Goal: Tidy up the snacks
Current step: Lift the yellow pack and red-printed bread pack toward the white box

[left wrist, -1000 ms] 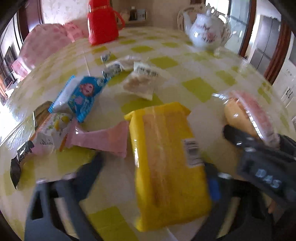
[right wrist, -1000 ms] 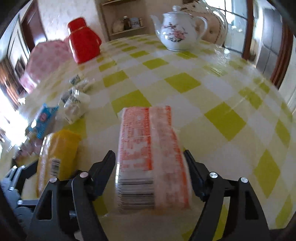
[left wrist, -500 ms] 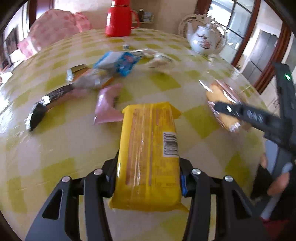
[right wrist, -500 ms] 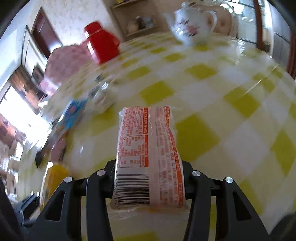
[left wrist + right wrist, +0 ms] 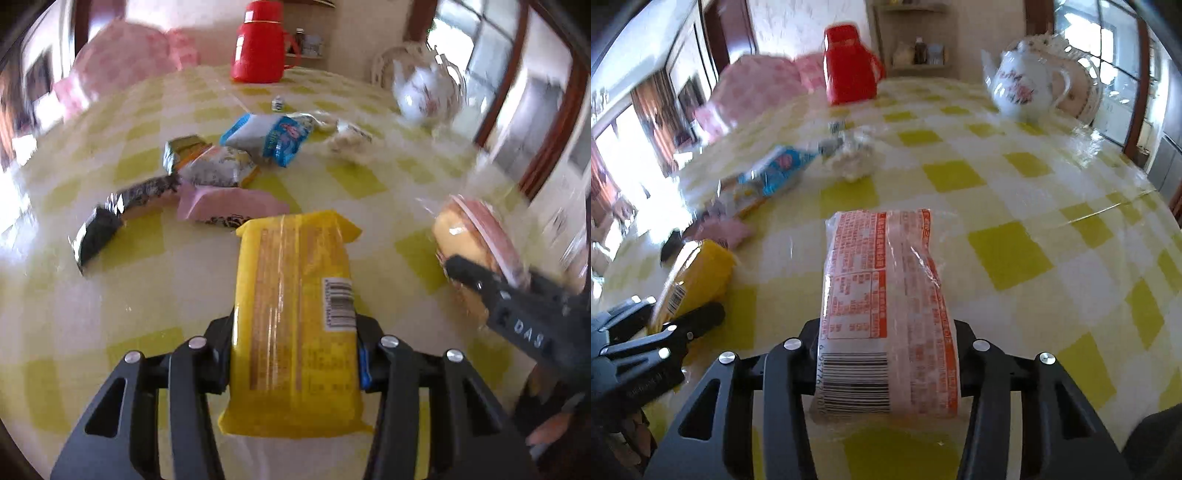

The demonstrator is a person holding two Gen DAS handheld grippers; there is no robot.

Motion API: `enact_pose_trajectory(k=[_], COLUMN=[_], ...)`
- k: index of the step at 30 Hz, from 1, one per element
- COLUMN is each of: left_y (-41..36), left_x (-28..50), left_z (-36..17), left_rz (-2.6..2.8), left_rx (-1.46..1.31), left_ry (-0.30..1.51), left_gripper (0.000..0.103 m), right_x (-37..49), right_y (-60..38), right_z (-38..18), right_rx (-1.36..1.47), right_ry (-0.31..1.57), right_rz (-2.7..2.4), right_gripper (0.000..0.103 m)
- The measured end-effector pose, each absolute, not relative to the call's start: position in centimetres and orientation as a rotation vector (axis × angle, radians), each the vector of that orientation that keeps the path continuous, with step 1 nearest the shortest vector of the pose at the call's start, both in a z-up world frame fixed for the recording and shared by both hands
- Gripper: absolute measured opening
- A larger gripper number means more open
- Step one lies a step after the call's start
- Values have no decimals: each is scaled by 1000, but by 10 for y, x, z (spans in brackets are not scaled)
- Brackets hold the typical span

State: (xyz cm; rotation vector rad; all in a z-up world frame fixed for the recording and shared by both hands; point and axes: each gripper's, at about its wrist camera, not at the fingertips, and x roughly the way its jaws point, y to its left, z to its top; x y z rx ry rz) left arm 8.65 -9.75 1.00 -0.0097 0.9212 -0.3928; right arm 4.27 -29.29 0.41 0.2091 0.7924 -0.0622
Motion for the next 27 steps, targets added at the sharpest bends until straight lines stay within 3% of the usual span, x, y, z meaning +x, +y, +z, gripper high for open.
enact_pose_trajectory(k=[12, 27], left_y=[-46, -25], left_x=[60, 11], left_z=[33, 35], left_rz=[-337, -263], left_rx=[-206, -186], left_ry=[814, 738], left_gripper=[48, 48], right_x=[12, -31], right_y=[-277, -231], right_z=[17, 17], right_rx=[337, 310], right_ry=[708, 692], right_rz=[40, 119], right_gripper=[46, 46])
